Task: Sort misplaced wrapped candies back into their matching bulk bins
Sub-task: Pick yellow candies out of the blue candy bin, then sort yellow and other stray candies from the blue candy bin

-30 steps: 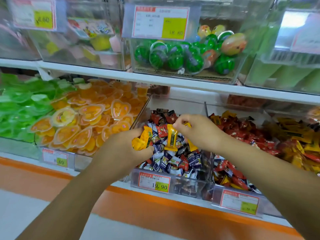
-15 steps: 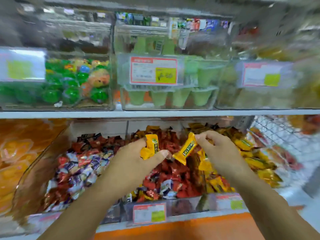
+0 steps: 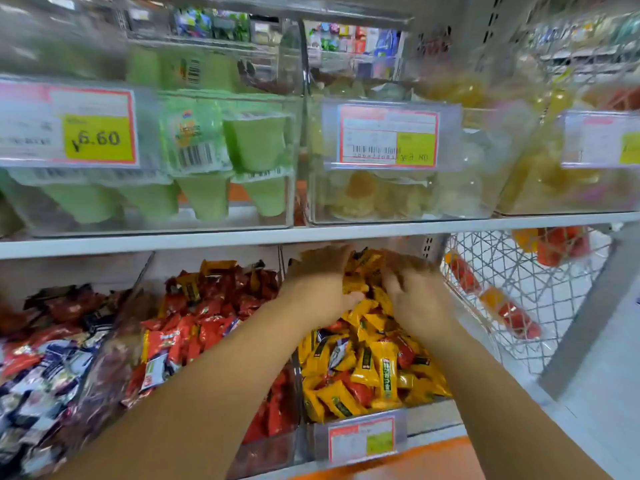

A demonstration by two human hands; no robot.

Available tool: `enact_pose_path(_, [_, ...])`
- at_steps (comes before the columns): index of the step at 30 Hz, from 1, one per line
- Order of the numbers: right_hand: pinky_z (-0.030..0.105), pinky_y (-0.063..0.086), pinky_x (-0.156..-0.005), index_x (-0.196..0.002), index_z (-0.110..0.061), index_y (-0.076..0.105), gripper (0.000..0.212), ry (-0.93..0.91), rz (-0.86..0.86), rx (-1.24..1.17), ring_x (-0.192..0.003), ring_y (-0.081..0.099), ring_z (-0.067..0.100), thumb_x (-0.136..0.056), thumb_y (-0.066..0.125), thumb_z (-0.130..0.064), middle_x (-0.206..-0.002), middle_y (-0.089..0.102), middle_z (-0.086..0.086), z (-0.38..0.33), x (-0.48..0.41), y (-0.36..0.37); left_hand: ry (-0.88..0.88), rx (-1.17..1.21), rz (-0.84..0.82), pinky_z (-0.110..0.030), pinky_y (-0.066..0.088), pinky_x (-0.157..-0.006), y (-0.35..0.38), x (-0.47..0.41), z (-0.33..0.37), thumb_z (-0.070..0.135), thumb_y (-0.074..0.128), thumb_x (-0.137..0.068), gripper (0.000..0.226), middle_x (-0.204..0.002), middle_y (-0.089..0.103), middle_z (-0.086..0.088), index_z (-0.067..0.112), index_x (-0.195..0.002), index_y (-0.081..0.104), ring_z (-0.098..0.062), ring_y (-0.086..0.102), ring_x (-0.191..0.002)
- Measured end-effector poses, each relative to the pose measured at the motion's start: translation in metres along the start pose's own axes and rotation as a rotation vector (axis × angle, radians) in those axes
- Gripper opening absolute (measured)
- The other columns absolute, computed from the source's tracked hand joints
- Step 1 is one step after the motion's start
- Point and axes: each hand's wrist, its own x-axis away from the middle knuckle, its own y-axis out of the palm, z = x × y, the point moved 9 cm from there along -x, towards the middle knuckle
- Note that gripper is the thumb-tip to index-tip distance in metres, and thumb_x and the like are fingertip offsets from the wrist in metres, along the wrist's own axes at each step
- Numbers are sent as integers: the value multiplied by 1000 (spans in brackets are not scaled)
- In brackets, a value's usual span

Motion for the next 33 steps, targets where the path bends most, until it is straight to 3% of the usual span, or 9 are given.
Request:
enact_pose_path(3, [51, 35, -104, -134, -31, 50, 60, -6, -248, 186, -132, 37, 32, -91, 16, -56, -144, 43, 6, 9, 10, 31, 40, -102, -109, -41, 17, -118, 20, 1, -5, 54, 34, -98, 67, -162, 5, 0, 31, -154, 4, -25, 12, -148])
enact_pose_path(7, [52, 16, -114, -144, -35, 36, 46, 44, -262, 192, -145, 12, 23, -101, 26, -47, -157, 23, -3, 6, 12, 25, 77, 59, -96, -38, 15, -119, 1, 14, -2, 51, 32, -100, 61, -162, 10, 0, 31, -153, 10, -20, 11, -148])
enact_pose_path(10, [54, 17, -111, -122, -32, 54, 35, 42, -201, 154, -140, 24, 25, -101, 30, -45, -144, 44, -1, -16, 15, 4, 96, 160, 56, -27, 21, -115, -43, 53, -17, 48, 41, -98, 58, -157, 25, 6, 34, -151, 21, -14, 24, -143])
enact_pose_path(13, [44, 38, -92, -96, -28, 55, 27, -18, -185, 46, -111, 51, 30, -97, 35, -46, -103, 60, 2, -54, 27, -10, -3, 183, 96, -29, 23, -116, -74, 123, -63, 53, 44, -95, 53, -154, 25, 16, 49, -145, 25, -6, 22, -142])
enact_pose_path(17, [29, 36, -95, -129, -28, 56, 36, -241, -225, -29, -119, 46, 18, -96, 47, -37, -122, 57, -2, -135, 55, -8, -211, 155, 127, -19, 28, -108, -105, 225, -139, 49, 46, -94, 40, -137, 31, 35, 55, -133, 38, 11, 30, -128])
enact_pose_path(20, [11, 22, -100, -122, -27, 63, 30, -472, -223, -182, -119, 41, 4, -93, 57, -24, -120, 54, -12, -220, 83, -1, -441, 76, 277, -30, 49, -92, -131, 286, -213, 40, 53, -94, 33, -119, 57, 25, 50, -125, 48, -3, 57, -111])
enact_pose_path(22, [10, 19, -105, -118, -28, 65, 26, -621, -267, -229, -121, 39, -2, -94, 56, -21, -122, 51, -16, -270, 103, 16, -545, 6, 365, -32, 51, -84, -143, 313, -248, 35, 57, -92, 33, -106, 62, 18, 42, -124, 54, -10, 62, -100])
enact_pose_path(27, [-5, 14, -99, -122, -38, 61, 35, -786, -585, -196, -125, 39, -6, -97, 50, -15, -126, 46, -28, -345, 136, 93, -522, -21, 444, -31, 49, -79, -150, 348, -287, 22, 65, -86, 25, -98, 67, 5, 25, -111, 69, -19, 62, -93])
enact_pose_path(33, [29, 43, -100, -130, -32, 57, 37, -762, -823, 32, -117, 53, 13, -100, 46, -13, -137, 54, -6, -382, 134, 166, -436, -4, 438, -9, 27, -85, -141, 358, -295, 12, 67, -86, 37, -120, 63, 5, 21, -122, 65, -6, 48, -110])
